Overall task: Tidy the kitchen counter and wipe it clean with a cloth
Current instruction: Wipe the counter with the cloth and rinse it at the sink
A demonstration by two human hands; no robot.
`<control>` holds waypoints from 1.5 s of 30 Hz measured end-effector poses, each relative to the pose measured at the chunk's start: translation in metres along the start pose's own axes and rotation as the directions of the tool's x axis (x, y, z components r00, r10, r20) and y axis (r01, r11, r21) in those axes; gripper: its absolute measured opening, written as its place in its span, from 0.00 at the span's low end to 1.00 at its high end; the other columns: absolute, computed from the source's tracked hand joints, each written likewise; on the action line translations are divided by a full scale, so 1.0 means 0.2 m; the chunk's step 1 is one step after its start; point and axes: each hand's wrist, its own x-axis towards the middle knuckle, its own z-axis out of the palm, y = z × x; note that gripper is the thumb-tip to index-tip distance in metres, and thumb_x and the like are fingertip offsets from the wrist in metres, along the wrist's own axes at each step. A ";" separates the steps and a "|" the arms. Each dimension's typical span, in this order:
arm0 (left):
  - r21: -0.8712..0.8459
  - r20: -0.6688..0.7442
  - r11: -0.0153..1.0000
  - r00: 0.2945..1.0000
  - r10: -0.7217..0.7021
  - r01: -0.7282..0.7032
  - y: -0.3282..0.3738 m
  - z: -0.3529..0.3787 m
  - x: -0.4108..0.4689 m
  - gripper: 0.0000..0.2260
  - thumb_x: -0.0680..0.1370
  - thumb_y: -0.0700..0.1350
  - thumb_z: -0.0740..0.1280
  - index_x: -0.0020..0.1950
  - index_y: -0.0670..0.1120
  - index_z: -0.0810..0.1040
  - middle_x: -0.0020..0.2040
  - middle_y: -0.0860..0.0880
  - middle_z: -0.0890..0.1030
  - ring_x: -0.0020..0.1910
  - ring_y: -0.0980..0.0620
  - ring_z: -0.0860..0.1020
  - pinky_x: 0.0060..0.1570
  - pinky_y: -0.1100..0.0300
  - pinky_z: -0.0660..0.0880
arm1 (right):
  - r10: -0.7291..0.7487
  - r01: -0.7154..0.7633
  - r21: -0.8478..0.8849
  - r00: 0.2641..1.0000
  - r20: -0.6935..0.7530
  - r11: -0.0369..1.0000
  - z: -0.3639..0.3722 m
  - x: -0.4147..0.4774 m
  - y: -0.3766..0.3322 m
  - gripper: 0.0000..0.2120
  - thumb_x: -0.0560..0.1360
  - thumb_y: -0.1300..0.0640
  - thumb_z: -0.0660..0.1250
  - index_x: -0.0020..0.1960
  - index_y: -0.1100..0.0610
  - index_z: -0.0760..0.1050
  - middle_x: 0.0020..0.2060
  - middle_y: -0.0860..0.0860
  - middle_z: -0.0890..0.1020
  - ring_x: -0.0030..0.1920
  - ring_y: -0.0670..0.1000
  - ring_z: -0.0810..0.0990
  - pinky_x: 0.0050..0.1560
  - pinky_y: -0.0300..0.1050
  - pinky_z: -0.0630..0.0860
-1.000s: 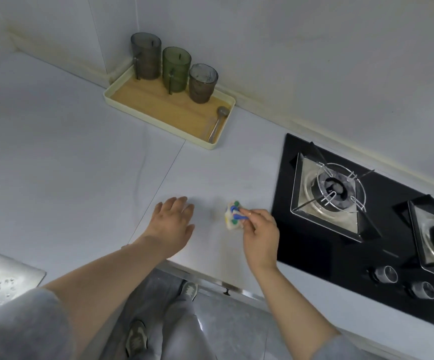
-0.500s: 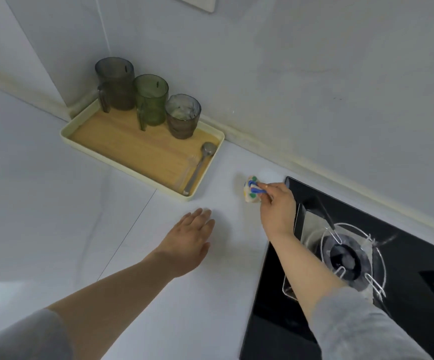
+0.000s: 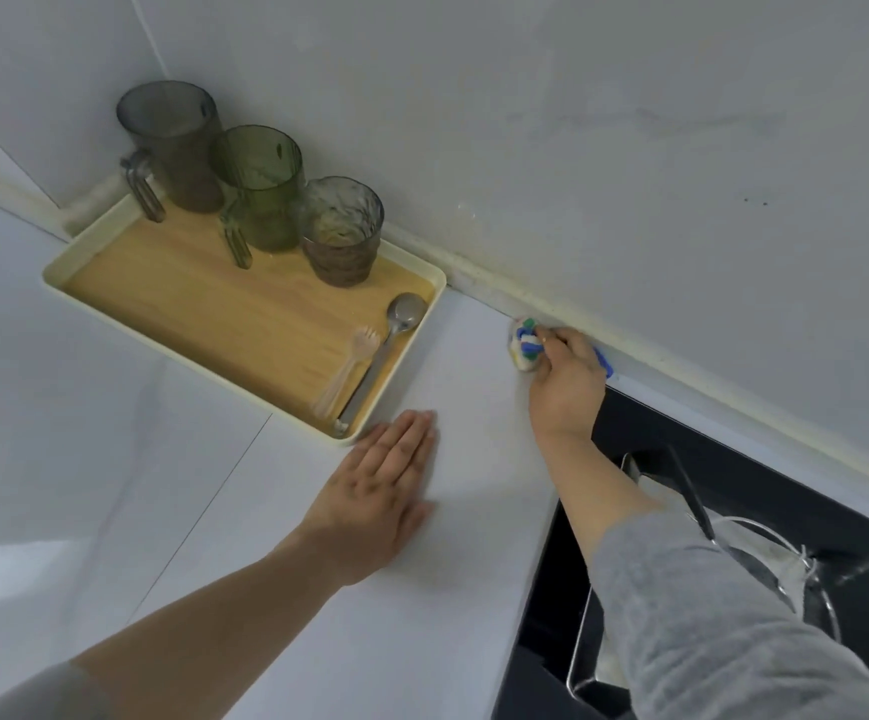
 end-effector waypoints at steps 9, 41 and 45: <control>-0.042 0.055 0.999 0.998 0.008 -0.006 -0.01 -0.02 0.01 0.27 0.81 0.52 0.53 0.74 0.36 0.63 0.76 0.40 0.62 0.75 0.42 0.60 0.70 0.47 0.62 | 0.034 -0.041 0.076 0.996 0.085 0.996 -0.08 -0.20 -0.05 0.17 0.71 0.71 0.63 0.56 0.60 0.81 0.54 0.52 0.80 0.53 0.55 0.78 0.54 0.48 0.75; 0.186 0.262 0.975 0.951 -0.166 0.119 0.14 -0.02 -1.41 0.31 0.83 0.56 0.47 0.75 0.44 0.31 0.75 0.47 0.29 0.75 0.46 0.31 0.75 0.49 0.36 | 0.191 -0.197 0.048 0.976 0.101 0.979 -0.46 -2.26 -0.71 0.17 0.70 0.64 0.63 0.54 0.51 0.83 0.50 0.44 0.80 0.49 0.44 0.75 0.43 0.45 0.79; 0.154 0.308 0.979 0.935 -0.176 0.134 0.15 -0.06 -1.39 0.30 0.83 0.54 0.48 0.78 0.43 0.39 0.78 0.45 0.34 0.77 0.44 0.36 0.75 0.48 0.39 | 0.236 -0.256 0.131 0.960 0.152 0.958 -0.51 -2.31 -0.75 0.18 0.70 0.68 0.62 0.52 0.53 0.84 0.51 0.46 0.81 0.54 0.48 0.77 0.51 0.41 0.75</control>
